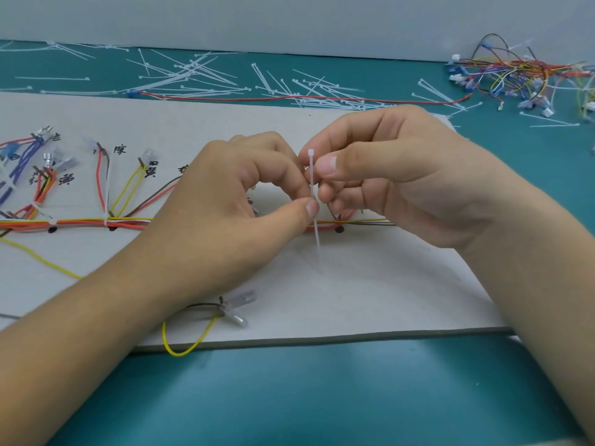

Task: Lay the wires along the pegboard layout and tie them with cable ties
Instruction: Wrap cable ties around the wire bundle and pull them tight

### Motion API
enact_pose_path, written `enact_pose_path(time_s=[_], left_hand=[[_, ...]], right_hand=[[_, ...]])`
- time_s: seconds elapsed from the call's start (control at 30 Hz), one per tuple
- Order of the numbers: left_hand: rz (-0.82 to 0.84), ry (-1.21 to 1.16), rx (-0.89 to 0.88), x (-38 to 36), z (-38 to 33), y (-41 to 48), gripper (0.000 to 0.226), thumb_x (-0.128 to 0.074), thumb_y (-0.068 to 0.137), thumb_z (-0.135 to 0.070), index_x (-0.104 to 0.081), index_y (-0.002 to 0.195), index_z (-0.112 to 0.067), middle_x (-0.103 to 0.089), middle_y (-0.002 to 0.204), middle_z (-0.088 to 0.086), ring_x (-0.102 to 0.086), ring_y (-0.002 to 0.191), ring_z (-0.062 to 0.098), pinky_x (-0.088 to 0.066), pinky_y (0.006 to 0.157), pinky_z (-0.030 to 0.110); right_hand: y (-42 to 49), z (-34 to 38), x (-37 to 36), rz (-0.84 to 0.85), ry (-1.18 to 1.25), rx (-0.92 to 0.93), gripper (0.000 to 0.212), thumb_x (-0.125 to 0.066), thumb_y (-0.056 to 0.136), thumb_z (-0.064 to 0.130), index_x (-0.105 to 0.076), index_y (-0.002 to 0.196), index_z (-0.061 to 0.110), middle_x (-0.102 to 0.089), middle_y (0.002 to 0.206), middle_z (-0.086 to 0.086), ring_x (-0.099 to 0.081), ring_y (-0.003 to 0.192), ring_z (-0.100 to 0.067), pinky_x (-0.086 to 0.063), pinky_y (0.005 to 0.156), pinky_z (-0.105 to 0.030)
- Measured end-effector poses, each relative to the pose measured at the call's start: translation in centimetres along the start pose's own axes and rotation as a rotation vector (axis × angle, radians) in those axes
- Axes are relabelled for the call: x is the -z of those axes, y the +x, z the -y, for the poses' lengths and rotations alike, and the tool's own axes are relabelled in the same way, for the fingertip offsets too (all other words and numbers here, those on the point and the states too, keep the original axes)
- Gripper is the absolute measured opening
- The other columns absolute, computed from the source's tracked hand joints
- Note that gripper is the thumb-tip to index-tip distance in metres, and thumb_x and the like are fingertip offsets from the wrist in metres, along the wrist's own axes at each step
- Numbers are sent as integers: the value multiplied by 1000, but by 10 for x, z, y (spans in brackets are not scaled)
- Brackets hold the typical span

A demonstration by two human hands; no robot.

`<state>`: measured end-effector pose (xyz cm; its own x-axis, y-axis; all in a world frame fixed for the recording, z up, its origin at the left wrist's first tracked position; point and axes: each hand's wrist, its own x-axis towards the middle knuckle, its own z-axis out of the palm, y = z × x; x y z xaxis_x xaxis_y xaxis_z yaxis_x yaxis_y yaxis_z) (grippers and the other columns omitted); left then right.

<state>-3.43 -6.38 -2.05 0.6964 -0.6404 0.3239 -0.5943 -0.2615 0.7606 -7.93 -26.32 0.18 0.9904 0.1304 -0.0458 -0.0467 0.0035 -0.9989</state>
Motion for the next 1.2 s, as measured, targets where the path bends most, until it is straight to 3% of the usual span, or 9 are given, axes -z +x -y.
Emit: enact_pose_path(time_s=[0.07, 0.23, 0.37, 0.47, 0.67, 0.77, 1.0, 1.2], left_hand=[[-3, 9, -3, 0, -1, 0, 13, -72, 82, -26, -69, 71, -31, -66, 86, -12, -61, 96, 9, -37, 82, 19], [-4, 21, -14, 0, 0, -1, 11, -73, 82, -25, -70, 72, -31, -67, 89, -11, -64, 100, 13, -40, 89, 24], [-26, 33, 1, 0, 2, 0, 9, -74, 82, -30, -72, 75, -34, -67, 91, -8, -61, 93, 7, -38, 81, 17], [-24, 87, 40, 1, 6, 2, 6, -73, 81, -34, -75, 86, -36, -62, 94, -9, -57, 94, 7, -38, 76, 11], [75, 218, 60, -5, 7, 2, 13, -71, 78, -46, -79, 85, -39, -62, 96, -14, -56, 101, 17, -43, 93, 40], [62, 211, 55, -5, 7, 3, 11, -77, 83, -48, -81, 83, -37, -63, 96, -13, -56, 100, 17, -43, 95, 43], [77, 294, -30, -7, 5, 4, 7, -81, 87, -27, -77, 82, -29, -63, 96, -10, -52, 94, 19, -43, 91, 49], [92, 377, -69, -9, 6, 6, 8, -70, 92, -33, -70, 84, -31, -59, 100, -13, -47, 94, 17, -40, 90, 51]], right_hand=[[-1, 1, 0, -2, -9, 9, 11, -64, 90, -6, -71, 92, 1, -68, 77, -14, -66, 64, -18, -52, 57, -24], [-1, 0, -3, -31, -60, 52, 13, -68, 88, -8, -71, 87, 5, -68, 80, -15, -66, 65, -19, -53, 58, -24], [-2, 4, -2, -75, -86, 63, 12, -68, 86, -7, -70, 84, 4, -66, 74, -9, -65, 63, -19, -54, 60, -27], [-2, 11, 3, -203, -65, 93, 16, -66, 88, -8, -68, 81, 6, -66, 74, -7, -63, 59, -18, -53, 61, -28], [-2, 15, 13, -443, -110, 128, 13, -67, 88, -5, -68, 81, 7, -66, 72, -7, -61, 60, -20, -53, 60, -30], [1, 12, 12, -497, -166, 136, 11, -68, 88, -4, -69, 82, 5, -66, 73, -10, -64, 60, -21, -55, 62, -31], [5, 6, 10, -549, -258, 168, 8, -70, 88, -4, -70, 86, 3, -67, 77, -15, -67, 61, -20, -59, 65, -33], [9, -3, 5, -498, -321, 111, 7, -70, 87, -6, -71, 84, 1, -69, 73, -12, -70, 62, -19, -63, 66, -38]])
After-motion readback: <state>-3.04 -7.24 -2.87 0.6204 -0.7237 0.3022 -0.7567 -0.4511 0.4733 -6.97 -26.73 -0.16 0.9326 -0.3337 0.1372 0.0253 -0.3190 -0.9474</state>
